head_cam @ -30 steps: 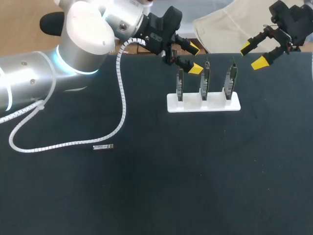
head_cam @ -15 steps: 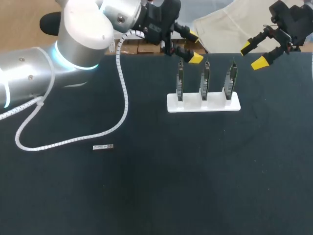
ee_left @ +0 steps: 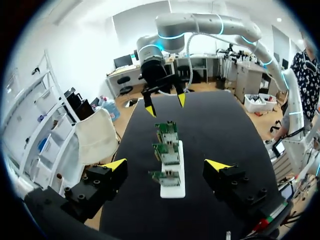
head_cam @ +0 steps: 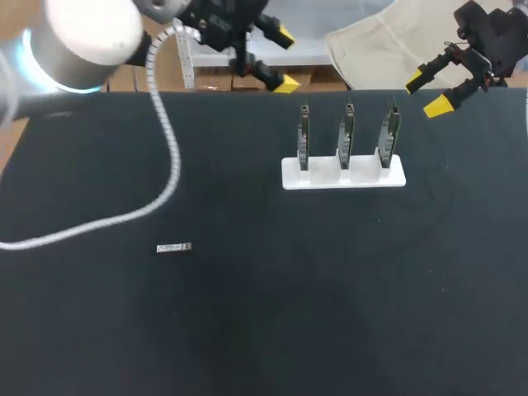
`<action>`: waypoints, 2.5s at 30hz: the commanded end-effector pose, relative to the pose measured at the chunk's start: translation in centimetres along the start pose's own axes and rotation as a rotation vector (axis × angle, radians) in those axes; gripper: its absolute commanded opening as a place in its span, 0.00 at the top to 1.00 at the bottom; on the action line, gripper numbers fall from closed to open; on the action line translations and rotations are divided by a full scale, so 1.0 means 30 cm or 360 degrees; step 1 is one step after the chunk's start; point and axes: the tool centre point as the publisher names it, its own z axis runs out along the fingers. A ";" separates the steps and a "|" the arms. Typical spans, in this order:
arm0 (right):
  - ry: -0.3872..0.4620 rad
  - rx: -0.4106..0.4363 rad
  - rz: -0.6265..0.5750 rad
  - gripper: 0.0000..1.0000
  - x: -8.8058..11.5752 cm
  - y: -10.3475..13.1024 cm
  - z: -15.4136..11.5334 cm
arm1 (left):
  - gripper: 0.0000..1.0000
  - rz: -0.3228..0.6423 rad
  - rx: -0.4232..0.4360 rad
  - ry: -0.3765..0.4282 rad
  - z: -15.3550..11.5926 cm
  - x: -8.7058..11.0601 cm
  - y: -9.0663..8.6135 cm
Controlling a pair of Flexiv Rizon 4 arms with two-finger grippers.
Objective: Pick up the optical module with the left hand, and insert it into the network port with the right hand.
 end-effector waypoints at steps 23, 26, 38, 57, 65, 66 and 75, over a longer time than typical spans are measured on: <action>-0.0001 -0.0006 0.0001 0.00 0.000 -0.006 -0.001 | 0.00 -0.0259 0.0012 0.0851 -0.419 0.406 -0.484; -0.0001 -0.0006 0.0001 0.00 0.000 -0.006 -0.001 | 0.00 -0.0323 -0.0021 0.0816 -0.423 0.446 -0.511; -0.0001 -0.0006 0.0001 0.00 0.000 -0.006 -0.001 | 0.00 -0.0306 -0.0065 0.0751 -0.424 0.446 -0.512; -0.0001 -0.0006 0.0001 0.00 0.000 -0.006 -0.001 | 0.00 -0.0051 -0.0069 0.1365 -0.226 0.565 -0.620; -0.0001 -0.0006 0.0001 0.00 0.000 -0.006 -0.001 | 0.00 -0.0205 -0.0024 0.1443 -0.207 0.708 -0.678; -0.0001 -0.0006 0.0001 0.00 0.000 -0.006 -0.001 | 0.00 -0.0220 -0.0005 0.1462 -0.202 0.722 -0.684; -0.0001 -0.0006 0.0001 0.00 0.000 -0.006 -0.001 | 0.00 -0.0216 0.0024 0.1367 -0.175 0.793 -0.692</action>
